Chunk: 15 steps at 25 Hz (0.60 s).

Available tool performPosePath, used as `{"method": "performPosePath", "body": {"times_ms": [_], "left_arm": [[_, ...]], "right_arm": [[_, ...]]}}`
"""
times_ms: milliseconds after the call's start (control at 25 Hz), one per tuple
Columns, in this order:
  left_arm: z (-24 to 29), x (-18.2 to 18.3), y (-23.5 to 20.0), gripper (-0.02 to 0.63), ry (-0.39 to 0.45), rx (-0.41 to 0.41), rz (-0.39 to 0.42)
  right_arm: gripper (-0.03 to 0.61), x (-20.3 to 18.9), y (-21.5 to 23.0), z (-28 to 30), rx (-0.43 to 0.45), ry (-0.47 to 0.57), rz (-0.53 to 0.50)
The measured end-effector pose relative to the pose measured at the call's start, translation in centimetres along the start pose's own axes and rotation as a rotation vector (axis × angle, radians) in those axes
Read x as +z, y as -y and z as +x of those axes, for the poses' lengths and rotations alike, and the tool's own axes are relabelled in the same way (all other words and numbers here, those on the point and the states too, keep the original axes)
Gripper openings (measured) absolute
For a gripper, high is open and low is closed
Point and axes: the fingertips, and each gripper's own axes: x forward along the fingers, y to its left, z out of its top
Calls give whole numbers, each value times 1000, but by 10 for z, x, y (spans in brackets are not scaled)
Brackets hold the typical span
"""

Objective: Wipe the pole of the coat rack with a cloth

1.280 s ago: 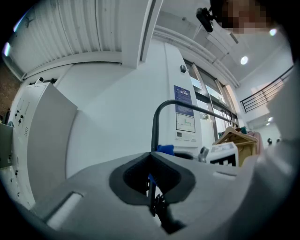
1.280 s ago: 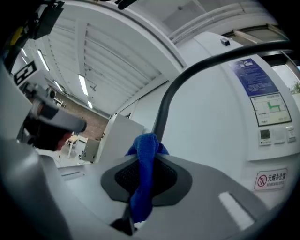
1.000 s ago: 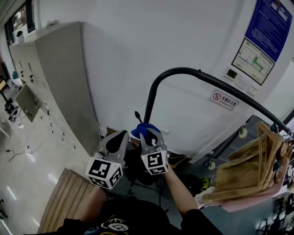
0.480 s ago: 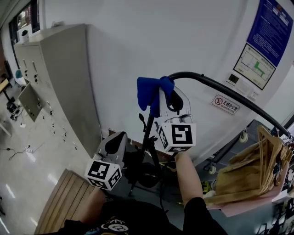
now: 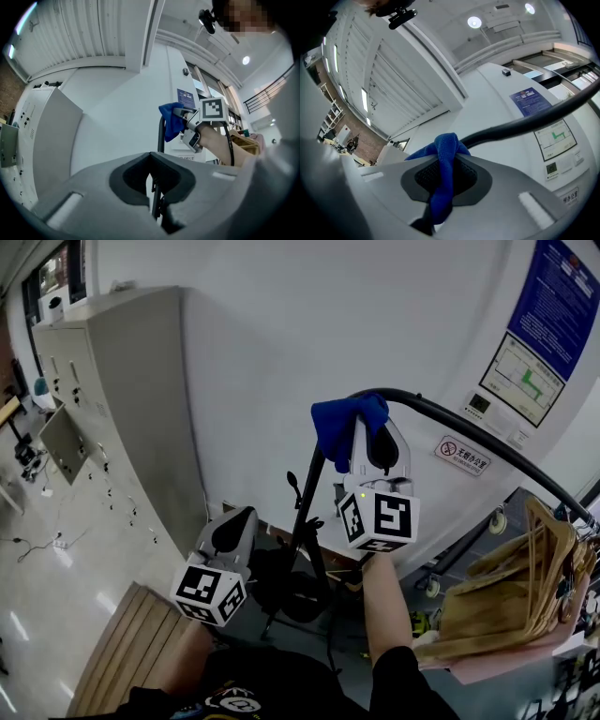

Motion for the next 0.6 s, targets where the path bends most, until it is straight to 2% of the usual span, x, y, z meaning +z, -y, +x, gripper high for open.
{"method": "performPosePath", "body": {"times_ms": [320,600], "left_arm": [[4,-5,7,5,-11,-14,-4],[11,-20,10,5,-34,-19,10]], "right_arm": [[38,-92,-27,-24,79,-183,34],[38,-162,-42,-68,131,-362,224]]}}
